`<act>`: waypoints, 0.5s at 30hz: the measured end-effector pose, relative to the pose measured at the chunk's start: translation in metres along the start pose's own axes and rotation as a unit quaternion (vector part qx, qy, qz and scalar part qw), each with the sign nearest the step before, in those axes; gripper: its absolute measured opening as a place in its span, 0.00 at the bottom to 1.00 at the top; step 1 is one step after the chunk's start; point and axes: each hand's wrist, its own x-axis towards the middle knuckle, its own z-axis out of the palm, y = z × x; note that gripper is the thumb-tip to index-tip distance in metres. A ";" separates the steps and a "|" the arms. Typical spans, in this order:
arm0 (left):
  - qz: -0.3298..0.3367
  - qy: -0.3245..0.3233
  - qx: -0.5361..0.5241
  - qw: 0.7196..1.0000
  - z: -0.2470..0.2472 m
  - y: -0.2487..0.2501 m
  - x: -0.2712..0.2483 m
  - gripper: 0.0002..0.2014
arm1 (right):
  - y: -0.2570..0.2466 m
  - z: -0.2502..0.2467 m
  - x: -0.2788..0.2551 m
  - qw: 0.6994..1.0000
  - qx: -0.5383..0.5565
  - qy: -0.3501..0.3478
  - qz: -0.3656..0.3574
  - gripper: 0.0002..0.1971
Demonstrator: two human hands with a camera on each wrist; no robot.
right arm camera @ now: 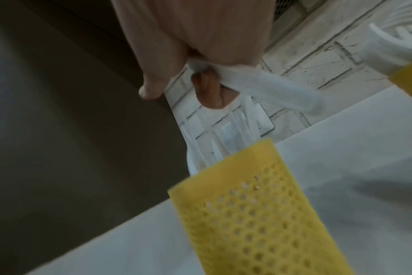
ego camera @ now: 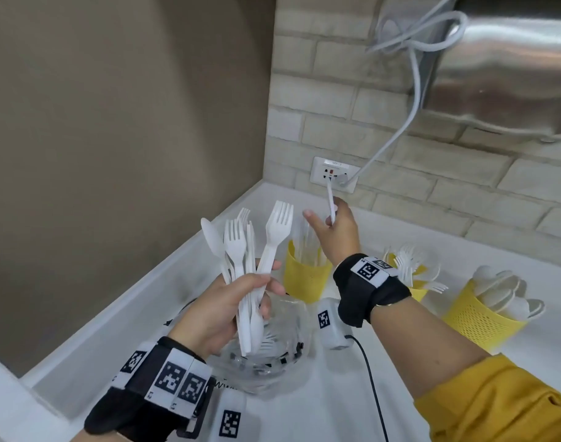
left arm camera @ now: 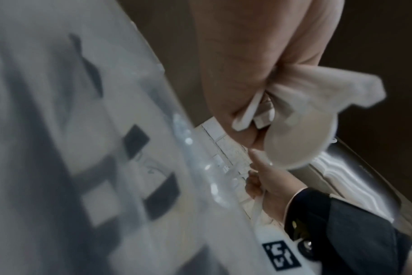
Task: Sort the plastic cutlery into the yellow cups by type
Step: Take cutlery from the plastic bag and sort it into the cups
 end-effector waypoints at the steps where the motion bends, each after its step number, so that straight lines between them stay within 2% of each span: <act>1: -0.002 0.004 0.008 1.000 0.000 0.000 0.000 0.11 | -0.006 -0.001 0.001 0.999 0.037 0.029 -0.007 0.19; 3: -0.002 0.010 0.016 1.000 0.001 -0.001 0.001 0.11 | -0.019 -0.003 0.008 0.988 0.129 0.084 -0.019 0.09; 5: 0.000 0.016 0.019 1.000 0.002 -0.002 0.002 0.13 | -0.027 -0.002 0.013 0.977 0.191 0.099 -0.007 0.12; 7: -0.002 0.024 0.027 0.999 0.004 -0.003 0.003 0.16 | -0.022 0.005 0.015 0.982 0.174 0.073 0.007 0.13; 9: -0.002 0.028 0.037 0.999 0.007 -0.004 0.002 0.14 | -0.006 0.015 0.015 0.995 0.100 0.013 0.027 0.11; 11: -0.001 0.034 0.045 0.998 0.008 -0.003 0.001 0.11 | 0.008 0.021 0.011 0.998 0.031 -0.045 0.039 0.16; 13: -0.001 0.038 0.048 0.998 0.009 -0.002 0.001 0.11 | 0.006 0.018 0.006 0.999 0.034 -0.023 0.017 0.26; 15: -0.004 0.034 0.043 0.998 0.009 -0.001 0.001 0.11 | -0.012 0.007 -0.003 0.993 0.080 0.047 -0.069 0.23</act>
